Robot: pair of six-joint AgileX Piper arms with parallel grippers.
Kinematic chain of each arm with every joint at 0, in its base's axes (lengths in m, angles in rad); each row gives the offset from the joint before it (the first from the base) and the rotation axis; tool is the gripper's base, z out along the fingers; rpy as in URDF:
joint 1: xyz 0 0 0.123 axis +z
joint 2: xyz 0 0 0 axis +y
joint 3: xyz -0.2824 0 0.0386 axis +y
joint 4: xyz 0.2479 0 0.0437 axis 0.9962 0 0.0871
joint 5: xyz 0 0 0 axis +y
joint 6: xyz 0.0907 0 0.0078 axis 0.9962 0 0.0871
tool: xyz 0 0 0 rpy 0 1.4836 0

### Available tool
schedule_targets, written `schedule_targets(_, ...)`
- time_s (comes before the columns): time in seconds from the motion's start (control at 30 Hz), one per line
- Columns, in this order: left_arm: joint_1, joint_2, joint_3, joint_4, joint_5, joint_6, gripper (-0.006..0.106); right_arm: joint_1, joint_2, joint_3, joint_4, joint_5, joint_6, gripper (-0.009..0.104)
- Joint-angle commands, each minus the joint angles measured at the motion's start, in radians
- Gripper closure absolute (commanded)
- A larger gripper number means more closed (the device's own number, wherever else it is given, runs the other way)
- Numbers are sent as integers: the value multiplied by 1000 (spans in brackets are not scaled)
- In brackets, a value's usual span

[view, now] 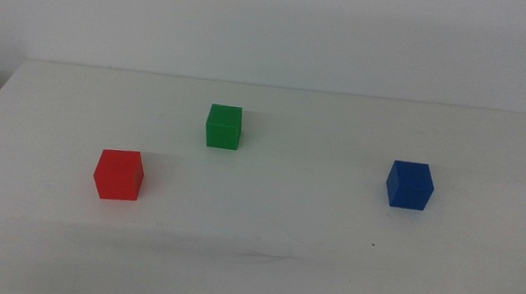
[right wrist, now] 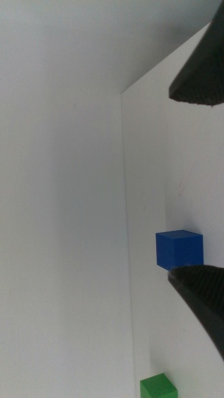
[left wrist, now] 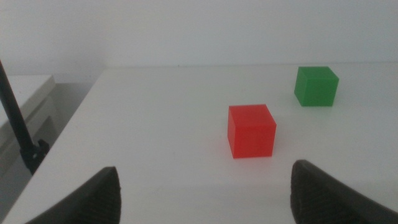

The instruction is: Stack red cubes first, then green, then blue cubes in a specific spot.

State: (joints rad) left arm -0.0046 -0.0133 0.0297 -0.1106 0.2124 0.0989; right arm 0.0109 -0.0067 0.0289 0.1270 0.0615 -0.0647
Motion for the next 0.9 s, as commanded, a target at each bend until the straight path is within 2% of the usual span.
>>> schedule_targets(0.0, -4, -5, -16, -15, -114, -11, 7, -7, 12, -17, -9, -72, -12, 29)
schedule_targets(0.17, -5, 141, -134, -15, -147, -11, 7, -7, 12, -17, -9, -72, -12, 29)
schedule_targets(0.5, -83, 620, -484, -13, -128, 0, 7, -7, 12, -17, -9, -72, -12, 29)
schedule_targets(0.87, -83, 999, -968, -14, 439, -3, 7, -7, 12, -17, -9, -72, -12, 29)
